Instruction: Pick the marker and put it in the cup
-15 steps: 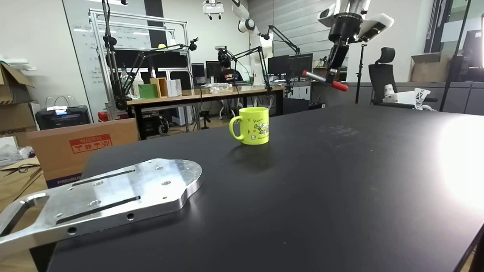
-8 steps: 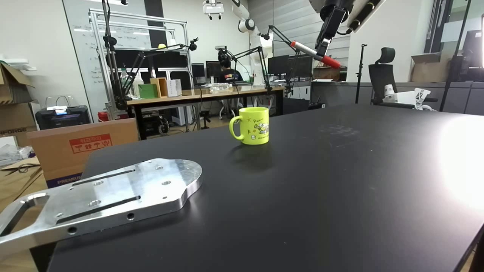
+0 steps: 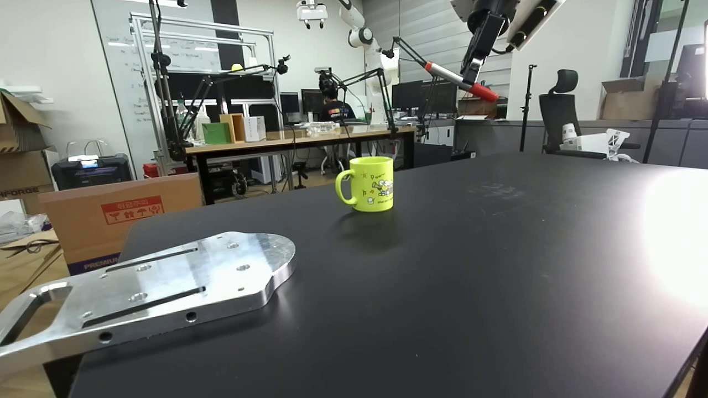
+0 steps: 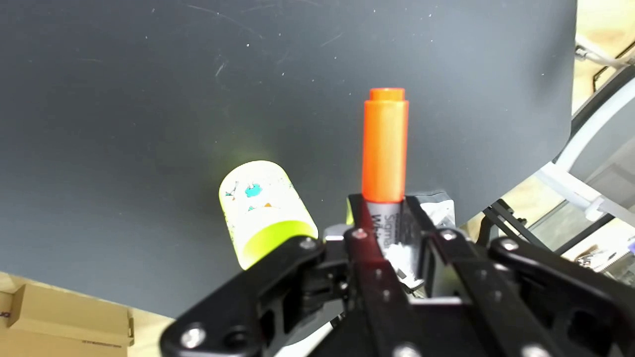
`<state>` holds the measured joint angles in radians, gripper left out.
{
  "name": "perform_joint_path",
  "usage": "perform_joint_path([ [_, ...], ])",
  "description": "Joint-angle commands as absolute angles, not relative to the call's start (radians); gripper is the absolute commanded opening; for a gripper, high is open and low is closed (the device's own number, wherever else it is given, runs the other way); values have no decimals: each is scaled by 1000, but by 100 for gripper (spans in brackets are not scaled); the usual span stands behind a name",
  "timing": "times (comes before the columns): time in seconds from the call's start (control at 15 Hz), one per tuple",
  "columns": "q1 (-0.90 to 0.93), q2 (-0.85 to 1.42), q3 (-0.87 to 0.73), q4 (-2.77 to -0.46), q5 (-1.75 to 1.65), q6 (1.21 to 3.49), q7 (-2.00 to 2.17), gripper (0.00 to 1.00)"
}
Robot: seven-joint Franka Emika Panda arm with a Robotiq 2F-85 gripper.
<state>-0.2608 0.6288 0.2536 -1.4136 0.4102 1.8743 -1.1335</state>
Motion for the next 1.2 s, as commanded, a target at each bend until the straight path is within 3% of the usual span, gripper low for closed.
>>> perform_joint_path([
  [0.0, -233, 626, 216, -1409, 432, 1865, -1144, 5],
  [0.6, -166, 768, 244, -1189, 456, 1982, -1298, 5],
  [1.13, -86, 939, 285, -948, 436, 1948, -1371, 5],
])
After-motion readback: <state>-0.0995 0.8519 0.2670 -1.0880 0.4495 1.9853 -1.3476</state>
